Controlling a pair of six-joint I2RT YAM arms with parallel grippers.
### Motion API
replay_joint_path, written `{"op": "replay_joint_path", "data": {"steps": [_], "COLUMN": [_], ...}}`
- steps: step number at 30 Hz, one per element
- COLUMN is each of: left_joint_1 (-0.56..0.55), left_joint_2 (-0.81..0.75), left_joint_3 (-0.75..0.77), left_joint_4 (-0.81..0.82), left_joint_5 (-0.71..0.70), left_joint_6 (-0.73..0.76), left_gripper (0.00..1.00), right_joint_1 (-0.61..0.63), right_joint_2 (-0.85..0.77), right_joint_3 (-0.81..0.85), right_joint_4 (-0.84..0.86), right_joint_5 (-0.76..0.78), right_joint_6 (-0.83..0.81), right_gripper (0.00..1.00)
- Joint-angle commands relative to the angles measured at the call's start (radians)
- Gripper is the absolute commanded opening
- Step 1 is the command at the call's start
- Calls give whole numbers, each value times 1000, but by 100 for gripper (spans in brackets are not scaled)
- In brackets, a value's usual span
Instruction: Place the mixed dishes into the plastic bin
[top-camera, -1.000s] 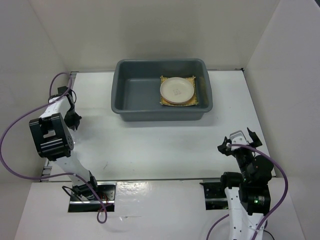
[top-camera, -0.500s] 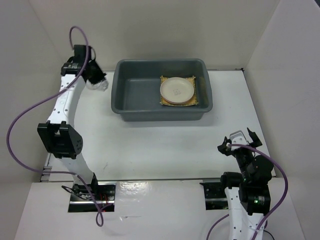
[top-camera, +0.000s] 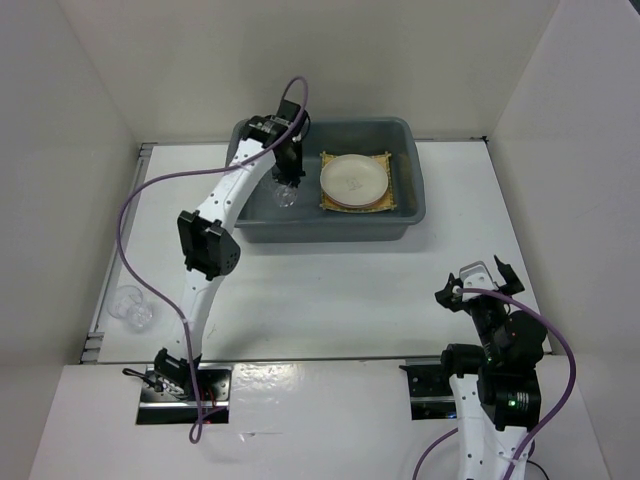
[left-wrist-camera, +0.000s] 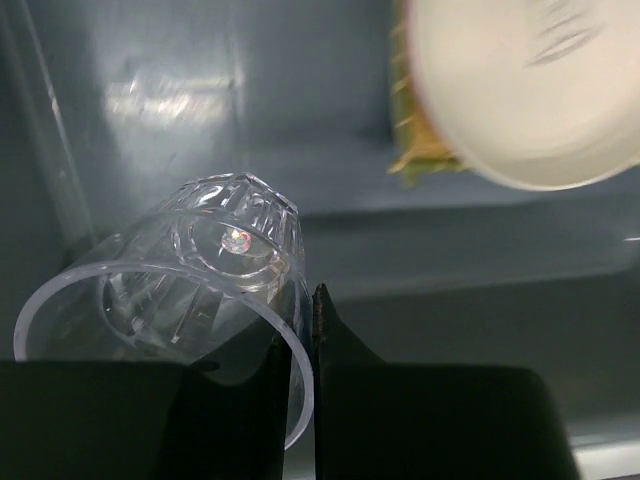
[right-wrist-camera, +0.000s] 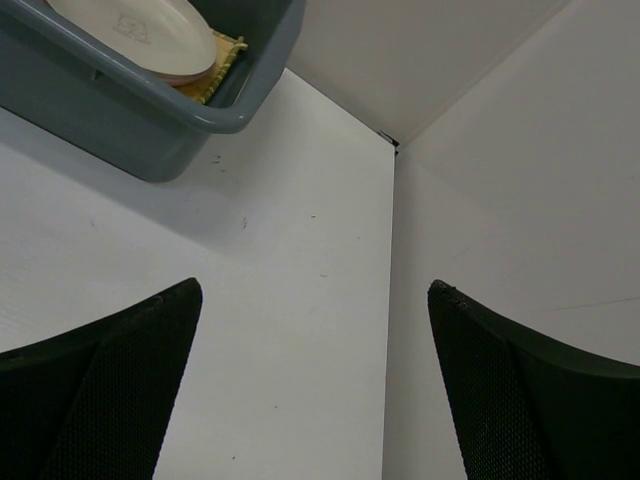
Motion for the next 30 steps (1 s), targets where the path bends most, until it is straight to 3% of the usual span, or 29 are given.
{"op": "replay_joint_path", "data": {"steps": [1, 11, 16, 20, 24, 25, 26, 30], "left_joint_1": [2, -7, 2, 2, 11, 11, 11, 62], "left_joint_2": [-22, -42, -51, -74, -106, -123, -132, -225], "left_joint_3": [-22, -329, -398, -438, -434, -422, -403, -271], "left_joint_4": [-57, 40, 70, 81, 72, 57, 48, 25], "left_joint_5": [-57, -58, -38, -27, -60, -61, -61, -128], "left_joint_6": [33, 51, 62, 71, 71, 59, 59, -14], "left_gripper": [0, 0, 0, 7, 39, 56, 63, 80], "right_joint_1": [-5, -5, 7, 42, 43, 43, 43, 43], "right_joint_2": [4, 4, 4, 13, 24, 24, 24, 24], "right_joint_3": [-1, -1, -1, -1, -1, -1, -1, -1], "right_joint_4": [37, 37, 37, 37, 37, 37, 37, 37], "right_joint_5": [-2, -2, -2, 8, 18, 18, 18, 18], "right_joint_6": [2, 2, 2, 2, 2, 2, 2, 2], "right_gripper": [98, 98, 98, 98, 98, 98, 98, 98]}}
